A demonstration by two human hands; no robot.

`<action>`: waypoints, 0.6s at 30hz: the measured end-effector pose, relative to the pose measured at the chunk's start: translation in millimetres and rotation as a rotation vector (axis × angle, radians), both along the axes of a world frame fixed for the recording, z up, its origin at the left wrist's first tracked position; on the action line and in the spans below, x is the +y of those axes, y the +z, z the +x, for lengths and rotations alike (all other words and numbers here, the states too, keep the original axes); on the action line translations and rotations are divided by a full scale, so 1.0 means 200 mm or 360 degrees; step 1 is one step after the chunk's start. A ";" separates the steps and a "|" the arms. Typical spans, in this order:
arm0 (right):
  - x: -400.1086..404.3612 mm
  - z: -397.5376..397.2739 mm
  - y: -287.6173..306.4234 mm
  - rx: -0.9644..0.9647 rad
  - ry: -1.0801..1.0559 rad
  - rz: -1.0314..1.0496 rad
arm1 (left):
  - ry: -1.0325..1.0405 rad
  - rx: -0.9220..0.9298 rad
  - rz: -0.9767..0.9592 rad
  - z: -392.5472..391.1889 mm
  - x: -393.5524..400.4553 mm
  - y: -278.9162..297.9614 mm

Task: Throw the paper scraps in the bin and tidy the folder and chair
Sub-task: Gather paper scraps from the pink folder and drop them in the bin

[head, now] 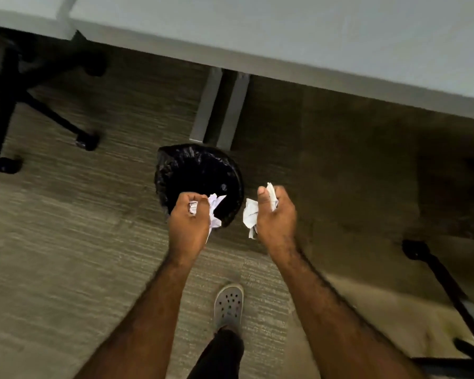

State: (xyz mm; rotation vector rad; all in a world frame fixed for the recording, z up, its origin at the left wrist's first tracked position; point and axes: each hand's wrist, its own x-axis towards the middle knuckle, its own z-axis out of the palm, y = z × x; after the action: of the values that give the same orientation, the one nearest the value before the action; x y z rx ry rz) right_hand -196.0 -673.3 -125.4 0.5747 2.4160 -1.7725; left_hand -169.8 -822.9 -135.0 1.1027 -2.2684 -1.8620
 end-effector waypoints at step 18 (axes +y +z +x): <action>-0.58 -0.35 -1.13 -0.0286 0.1162 0.0679 | -0.1291 -0.0485 -0.1441 -0.20 -0.36 -1.03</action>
State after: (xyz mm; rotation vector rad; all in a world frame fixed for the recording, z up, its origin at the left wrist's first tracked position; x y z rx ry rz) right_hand -266.8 -788.6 -351.8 -0.1315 2.4202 -0.8890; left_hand -209.9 -895.3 -340.1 0.3323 -3.4526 -0.4471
